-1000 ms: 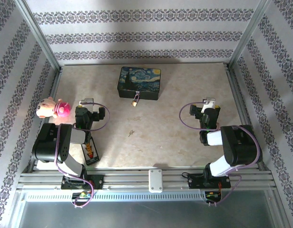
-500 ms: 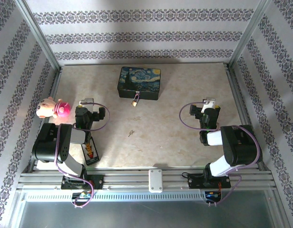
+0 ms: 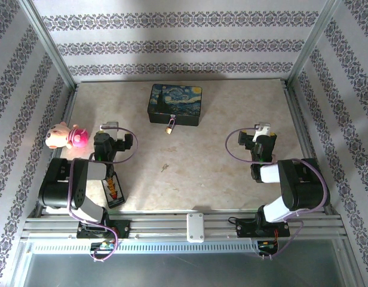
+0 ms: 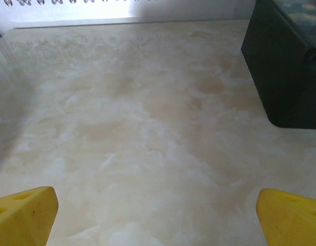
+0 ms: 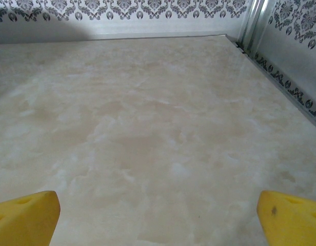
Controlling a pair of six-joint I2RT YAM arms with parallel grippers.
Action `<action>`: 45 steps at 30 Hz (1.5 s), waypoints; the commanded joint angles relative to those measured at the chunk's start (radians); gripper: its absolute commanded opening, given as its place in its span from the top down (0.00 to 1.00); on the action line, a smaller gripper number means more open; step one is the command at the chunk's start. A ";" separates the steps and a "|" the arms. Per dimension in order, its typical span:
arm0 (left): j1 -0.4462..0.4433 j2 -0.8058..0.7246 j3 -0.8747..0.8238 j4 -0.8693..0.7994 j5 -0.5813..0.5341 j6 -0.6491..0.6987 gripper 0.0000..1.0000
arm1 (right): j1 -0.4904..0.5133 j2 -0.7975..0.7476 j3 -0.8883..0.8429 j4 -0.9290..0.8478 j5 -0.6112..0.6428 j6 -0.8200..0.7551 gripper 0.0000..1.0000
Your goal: Unlock the padlock with the key
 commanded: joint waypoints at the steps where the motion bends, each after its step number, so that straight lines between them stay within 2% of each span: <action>1: -0.002 -0.076 0.044 -0.116 -0.008 0.010 0.01 | 0.005 -0.025 0.031 -0.013 0.005 0.004 0.02; 5: -0.002 -0.168 0.101 -0.299 -0.044 -0.040 0.01 | 0.020 -0.042 0.044 -0.044 0.007 -0.017 0.02; 9: -0.004 -0.269 0.104 -0.368 0.008 -0.160 0.01 | 0.040 -0.159 0.134 -0.309 0.108 -0.014 0.02; 15: -0.045 -0.365 0.112 -0.534 0.050 -0.287 0.01 | 0.079 -0.311 0.185 -0.486 0.164 0.021 0.02; 18: -0.127 -0.414 0.121 -0.673 0.017 -0.314 0.01 | 0.137 -0.349 0.225 -0.594 0.230 0.029 0.02; 23: -0.354 -0.451 0.186 -0.994 -0.106 -0.333 0.01 | 0.248 -0.367 0.302 -0.778 0.359 0.077 0.02; 27: -0.476 -0.437 0.217 -1.161 -0.092 -0.414 0.01 | 0.326 -0.368 0.359 -0.924 0.416 0.157 0.02; 29: -0.534 -0.426 0.224 -1.189 -0.073 -0.449 0.02 | 0.354 -0.364 0.386 -0.986 0.424 0.206 0.02; 34: -0.645 -0.331 0.239 -1.164 0.000 -0.513 0.16 | 0.410 -0.326 0.458 -1.127 0.448 0.290 0.02; 39: -0.671 -0.205 0.261 -1.084 0.064 -0.500 0.30 | 0.435 -0.288 0.521 -1.225 0.481 0.313 0.02; 45: -0.672 -0.110 0.287 -1.030 0.102 -0.488 0.46 | 0.442 -0.297 0.518 -1.255 0.476 0.362 0.02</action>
